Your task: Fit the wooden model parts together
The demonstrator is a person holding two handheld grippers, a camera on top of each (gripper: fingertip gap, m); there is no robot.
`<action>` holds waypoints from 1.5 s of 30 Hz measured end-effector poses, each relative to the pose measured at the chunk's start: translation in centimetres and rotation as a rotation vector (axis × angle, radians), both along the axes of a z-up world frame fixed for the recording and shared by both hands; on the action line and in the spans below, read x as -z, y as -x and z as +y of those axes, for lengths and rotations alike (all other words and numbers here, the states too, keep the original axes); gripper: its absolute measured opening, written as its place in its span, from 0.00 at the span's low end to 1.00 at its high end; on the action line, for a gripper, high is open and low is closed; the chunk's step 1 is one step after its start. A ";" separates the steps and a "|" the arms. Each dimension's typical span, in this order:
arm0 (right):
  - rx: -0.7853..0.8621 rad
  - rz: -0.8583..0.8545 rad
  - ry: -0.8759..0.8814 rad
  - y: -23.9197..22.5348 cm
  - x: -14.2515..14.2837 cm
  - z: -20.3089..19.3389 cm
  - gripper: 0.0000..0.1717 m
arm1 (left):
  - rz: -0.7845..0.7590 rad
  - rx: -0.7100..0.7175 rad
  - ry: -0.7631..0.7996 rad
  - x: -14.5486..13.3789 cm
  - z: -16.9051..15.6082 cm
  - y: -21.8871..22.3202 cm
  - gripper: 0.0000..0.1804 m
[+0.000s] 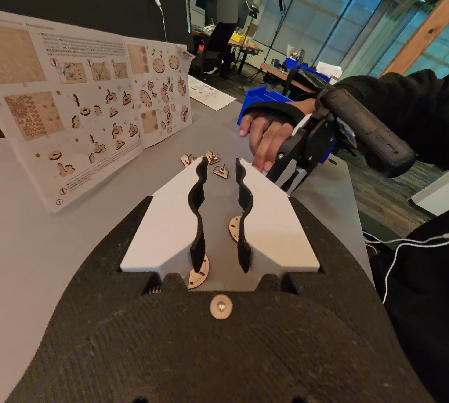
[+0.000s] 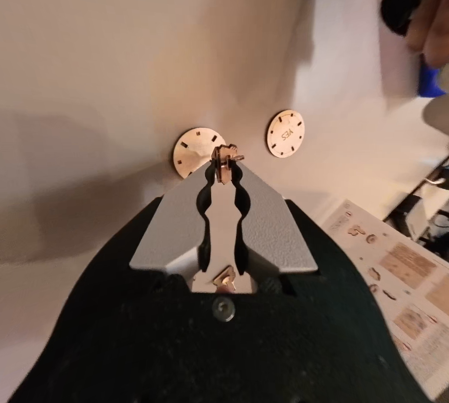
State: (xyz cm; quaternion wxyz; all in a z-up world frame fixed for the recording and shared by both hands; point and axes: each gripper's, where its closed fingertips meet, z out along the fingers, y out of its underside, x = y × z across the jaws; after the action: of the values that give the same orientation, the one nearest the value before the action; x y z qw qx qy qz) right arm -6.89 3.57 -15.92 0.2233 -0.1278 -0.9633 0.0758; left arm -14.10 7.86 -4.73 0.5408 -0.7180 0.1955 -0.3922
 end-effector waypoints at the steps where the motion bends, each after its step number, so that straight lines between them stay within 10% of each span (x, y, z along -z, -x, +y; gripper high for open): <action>1: -0.002 -0.030 -0.001 0.0 0.3 0.1 0.06 | -0.007 -0.006 -0.006 -0.3 0.0 0.2 0.12; 45: 0.003 -0.370 -0.043 -1.7 0.9 -3.7 0.06 | -0.161 -0.012 -0.098 -4.2 -1.1 1.1 0.11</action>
State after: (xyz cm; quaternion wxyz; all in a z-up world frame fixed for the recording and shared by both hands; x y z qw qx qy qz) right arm -5.20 -0.16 -16.83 0.0453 -0.1363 -0.9892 0.0299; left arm -15.23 6.74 -0.55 0.5917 -0.6579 0.1659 -0.4353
